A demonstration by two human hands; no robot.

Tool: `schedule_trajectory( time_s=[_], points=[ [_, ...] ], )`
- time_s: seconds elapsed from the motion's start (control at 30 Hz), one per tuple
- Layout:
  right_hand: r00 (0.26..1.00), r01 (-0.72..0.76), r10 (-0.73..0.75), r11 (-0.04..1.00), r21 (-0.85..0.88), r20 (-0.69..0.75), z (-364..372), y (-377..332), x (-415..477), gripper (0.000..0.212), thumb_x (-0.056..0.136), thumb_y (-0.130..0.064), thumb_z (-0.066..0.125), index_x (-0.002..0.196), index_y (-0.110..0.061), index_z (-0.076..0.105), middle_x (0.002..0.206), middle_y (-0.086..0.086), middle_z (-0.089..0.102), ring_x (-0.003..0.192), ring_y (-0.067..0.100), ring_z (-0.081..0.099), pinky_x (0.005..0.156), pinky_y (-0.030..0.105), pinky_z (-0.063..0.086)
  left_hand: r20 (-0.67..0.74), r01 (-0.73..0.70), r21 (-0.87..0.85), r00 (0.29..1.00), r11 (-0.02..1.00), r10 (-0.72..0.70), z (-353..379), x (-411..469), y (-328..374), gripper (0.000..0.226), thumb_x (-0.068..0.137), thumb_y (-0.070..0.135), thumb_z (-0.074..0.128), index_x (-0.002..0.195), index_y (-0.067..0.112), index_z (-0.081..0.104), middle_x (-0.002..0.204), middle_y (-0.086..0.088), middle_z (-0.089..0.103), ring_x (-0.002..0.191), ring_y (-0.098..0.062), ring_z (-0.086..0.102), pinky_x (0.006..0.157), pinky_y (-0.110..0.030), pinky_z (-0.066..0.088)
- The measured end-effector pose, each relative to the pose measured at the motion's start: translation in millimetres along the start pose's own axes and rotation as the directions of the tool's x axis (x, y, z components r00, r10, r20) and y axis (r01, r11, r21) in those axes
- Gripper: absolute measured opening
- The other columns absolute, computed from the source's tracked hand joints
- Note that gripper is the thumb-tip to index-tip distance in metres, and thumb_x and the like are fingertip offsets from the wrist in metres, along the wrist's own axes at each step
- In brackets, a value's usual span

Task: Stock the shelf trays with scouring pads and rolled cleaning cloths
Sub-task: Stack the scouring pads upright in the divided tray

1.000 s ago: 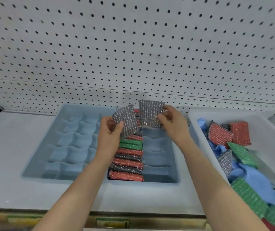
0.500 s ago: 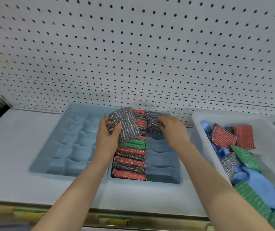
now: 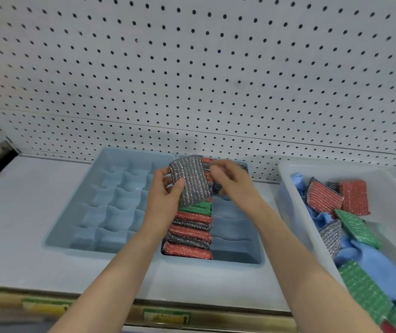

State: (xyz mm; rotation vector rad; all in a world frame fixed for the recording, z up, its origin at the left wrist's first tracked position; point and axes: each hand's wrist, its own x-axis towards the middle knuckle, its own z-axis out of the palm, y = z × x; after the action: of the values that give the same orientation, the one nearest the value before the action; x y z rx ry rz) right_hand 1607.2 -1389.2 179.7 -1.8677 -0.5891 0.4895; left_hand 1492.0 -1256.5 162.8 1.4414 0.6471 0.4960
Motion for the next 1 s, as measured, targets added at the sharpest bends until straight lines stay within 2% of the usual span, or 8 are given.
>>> schedule_trajectory(
  time_s=[0.1,0.2,0.27,0.37,0.5,0.63,0.73,1.0],
  points=[
    [0.998,-0.049,0.042,0.988,0.148,0.048,1.5,0.2,-9.0,0.027,0.089,-0.013,0.068,0.115,-0.012,0.061,0.095,0.008,0.07,0.08,0.013,0.065,0.07,0.025,0.055,0.06,-0.044,0.009,0.997,0.999,0.043,12.0,0.7,-1.2,0.025,0.096,0.013,0.056,0.12,0.02,0.05,0.108,0.004,0.065,0.092,-0.006,0.064,0.083,-0.024,0.055],
    [0.972,-0.021,0.01,0.999,-0.046,-0.235,-24.7,5.7,-9.3,0.022,0.087,-0.013,0.071,0.107,-0.015,0.063,0.084,-0.004,0.065,0.075,0.009,0.061,0.064,0.014,0.046,0.21,-0.218,0.283,0.964,0.934,0.162,15.9,3.6,-7.3,0.039,0.097,0.018,0.056,0.134,0.022,0.046,0.128,0.009,0.057,0.111,0.003,0.054,0.101,-0.021,0.043],
    [0.928,-0.001,-0.137,0.929,-0.37,-0.347,-45.7,12.4,-11.4,0.022,0.086,-0.016,0.071,0.107,-0.019,0.065,0.088,-0.005,0.065,0.079,0.012,0.059,0.066,0.012,0.04,0.374,-0.407,0.553,0.901,0.727,0.22,16.0,5.7,-15.5,0.049,0.097,0.025,0.055,0.143,0.024,0.039,0.143,0.013,0.042,0.129,-0.002,0.041,0.109,-0.024,0.032],
    [0.937,0.0,-0.236,0.737,-0.675,-0.258,-51.0,28.3,-10.7,0.027,0.086,-0.012,0.068,0.111,-0.02,0.068,0.1,0.001,0.069,0.095,0.021,0.058,0.078,0.03,0.047,0.59,-0.613,0.689,0.784,0.386,0.192,18.4,8.9,-30.5,0.052,0.098,0.032,0.051,0.147,0.021,0.037,0.158,0.002,0.025,0.147,-0.018,0.017,0.121,-0.039,0.019],
    [0.933,0.086,-0.335,0.555,-0.827,-0.128,-30.5,42.8,0.5,0.03,0.072,-0.001,0.076,0.095,-0.019,0.073,0.087,0.003,0.07,0.089,0.028,0.06,0.062,0.037,0.053,0.617,-0.622,0.756,0.781,0.203,0.095,16.6,8.7,-41.8,0.056,0.103,0.044,0.03,0.154,0.023,0.019,0.163,-0.001,0.009,0.15,-0.025,0.004,0.123,-0.042,0.008],
    [0.931,0.074,-0.354,0.413,-0.908,-0.086,-18.7,55.2,15.1,0.038,0.049,0.006,0.084,0.075,-0.018,0.068,0.068,0.001,0.062,0.07,0.027,0.059,0.044,0.025,0.04,0.61,-0.619,0.77,0.785,0.155,0.103,13.6,8.6,-42.1,0.07,0.093,0.054,0.005,0.153,0.023,0.023,0.162,-0.002,0.018,0.15,-0.027,0.012,0.121,-0.04,0.011],
    [0.949,0.089,-0.311,0.398,-0.913,-0.043,-10.7,69.9,18.4,0.041,0.046,0.006,0.085,0.077,-0.015,0.069,0.07,0.003,0.061,0.07,0.028,0.059,0.043,0.026,0.038,0.611,-0.617,0.772,0.787,0.154,0.087,12.0,9.9,-43.9,0.064,0.096,0.052,0.01,0.153,0.025,0.021,0.162,-0.001,0.018,0.15,-0.025,0.011,0.121,-0.039,0.009],
    [0.965,0.03,-0.226,0.598,-0.801,-0.132,-23.6,42.1,-9.0,0.041,0.085,0.002,0.059,0.122,-0.013,0.065,0.116,0.011,0.065,0.109,0.032,0.054,0.085,0.044,0.05,0.627,-0.634,0.753,0.773,0.175,0.098,8.6,13.7,-46.7,0.056,0.102,0.047,0.026,0.154,0.025,0.022,0.161,-0.001,0.019,0.15,-0.025,0.01,0.121,-0.038,0.008]
  ],
)
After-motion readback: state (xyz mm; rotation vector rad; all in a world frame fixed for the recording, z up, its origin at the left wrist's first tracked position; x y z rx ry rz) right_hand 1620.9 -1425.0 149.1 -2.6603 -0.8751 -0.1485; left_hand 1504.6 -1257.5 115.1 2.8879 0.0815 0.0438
